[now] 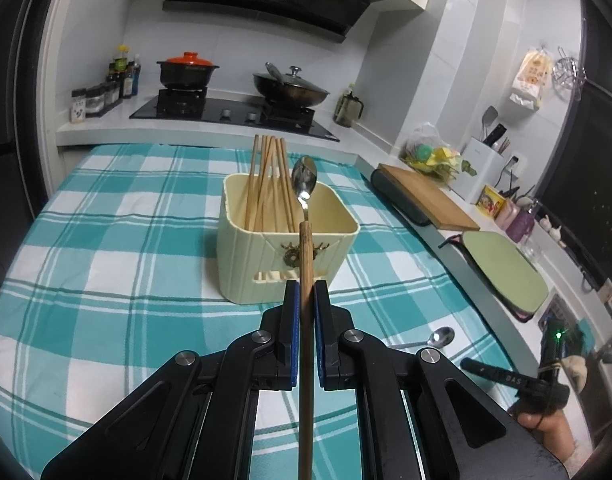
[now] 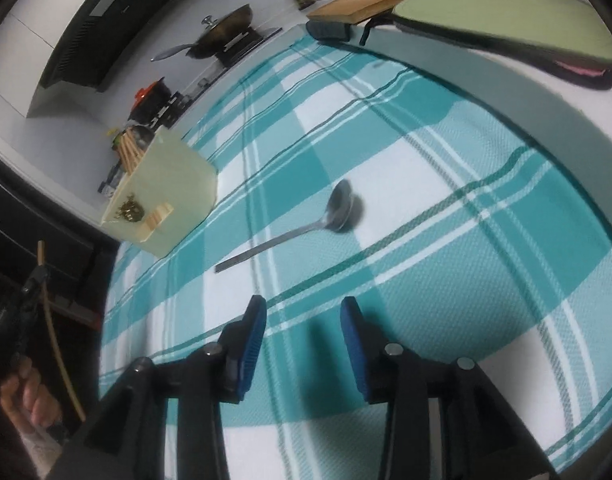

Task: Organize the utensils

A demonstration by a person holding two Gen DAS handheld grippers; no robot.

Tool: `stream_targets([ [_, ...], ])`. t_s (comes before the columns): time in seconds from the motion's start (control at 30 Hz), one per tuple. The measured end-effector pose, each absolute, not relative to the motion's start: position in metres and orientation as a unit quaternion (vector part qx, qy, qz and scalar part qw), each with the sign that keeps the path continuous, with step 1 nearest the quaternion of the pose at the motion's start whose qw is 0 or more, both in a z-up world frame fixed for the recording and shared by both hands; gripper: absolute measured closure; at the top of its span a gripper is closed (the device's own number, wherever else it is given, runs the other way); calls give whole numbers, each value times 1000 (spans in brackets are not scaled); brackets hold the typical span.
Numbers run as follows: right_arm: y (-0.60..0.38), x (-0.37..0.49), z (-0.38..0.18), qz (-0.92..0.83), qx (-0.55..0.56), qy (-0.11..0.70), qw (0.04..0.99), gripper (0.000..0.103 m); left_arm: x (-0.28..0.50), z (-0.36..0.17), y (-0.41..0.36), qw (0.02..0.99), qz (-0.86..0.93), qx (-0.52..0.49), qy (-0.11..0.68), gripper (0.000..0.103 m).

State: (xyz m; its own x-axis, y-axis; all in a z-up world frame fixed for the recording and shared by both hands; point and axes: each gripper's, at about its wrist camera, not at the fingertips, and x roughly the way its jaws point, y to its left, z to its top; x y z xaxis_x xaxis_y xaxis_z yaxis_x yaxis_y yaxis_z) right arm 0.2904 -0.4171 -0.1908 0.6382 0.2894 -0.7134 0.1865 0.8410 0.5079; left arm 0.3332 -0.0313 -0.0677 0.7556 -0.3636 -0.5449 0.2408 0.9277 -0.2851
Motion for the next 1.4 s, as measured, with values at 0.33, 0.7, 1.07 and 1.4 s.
stream_targets([
  [0.33, -435, 360, -209, -24, 222, 414, 882, 89, 341, -71, -19, 932, -147, -106, 313, 98],
  [0.7, -361, 331, -101, -19, -25, 291, 956, 99, 345, -69, -13, 933, -156, -141, 291, 97],
  [1.07, -312, 306, -47, 20, -88, 224, 970, 99, 334, -65, -8, 936, -160, -145, 278, 97],
  [1.4, -295, 308, -23, 42, -89, 204, 974, 99, 330, -25, -10, 941, -182, -130, 253, 99],
])
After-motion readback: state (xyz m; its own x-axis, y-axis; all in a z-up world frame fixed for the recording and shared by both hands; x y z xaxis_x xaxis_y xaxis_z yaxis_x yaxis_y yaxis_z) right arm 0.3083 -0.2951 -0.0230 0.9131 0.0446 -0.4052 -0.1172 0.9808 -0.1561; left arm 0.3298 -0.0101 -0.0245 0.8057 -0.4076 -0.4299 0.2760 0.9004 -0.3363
